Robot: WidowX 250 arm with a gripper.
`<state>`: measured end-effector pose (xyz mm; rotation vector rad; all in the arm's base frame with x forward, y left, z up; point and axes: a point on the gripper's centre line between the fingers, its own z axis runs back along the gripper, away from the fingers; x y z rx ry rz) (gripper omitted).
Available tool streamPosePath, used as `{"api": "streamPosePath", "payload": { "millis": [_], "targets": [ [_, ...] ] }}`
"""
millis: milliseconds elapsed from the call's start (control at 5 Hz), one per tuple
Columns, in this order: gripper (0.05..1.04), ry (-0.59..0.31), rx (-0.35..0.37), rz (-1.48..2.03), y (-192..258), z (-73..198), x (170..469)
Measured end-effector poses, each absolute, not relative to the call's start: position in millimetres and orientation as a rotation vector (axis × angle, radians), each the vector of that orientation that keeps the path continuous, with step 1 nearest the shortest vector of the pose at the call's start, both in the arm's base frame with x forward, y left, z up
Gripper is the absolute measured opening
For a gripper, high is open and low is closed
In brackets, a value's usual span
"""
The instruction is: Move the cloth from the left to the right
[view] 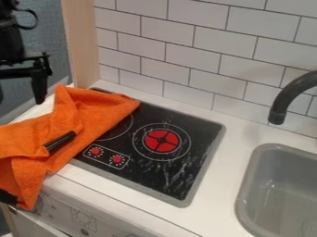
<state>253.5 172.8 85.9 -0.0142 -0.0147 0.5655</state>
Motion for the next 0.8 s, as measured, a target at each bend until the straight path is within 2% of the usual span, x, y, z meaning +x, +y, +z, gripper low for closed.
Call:
{"api": "streamPosePath", "payload": {
  "millis": [200,800],
  "targets": [
    [0.999,-0.043,0.006,0.498,160,74,282],
    [0.999,-0.05,0.077,0.42,139,24,316]
  ]
}}
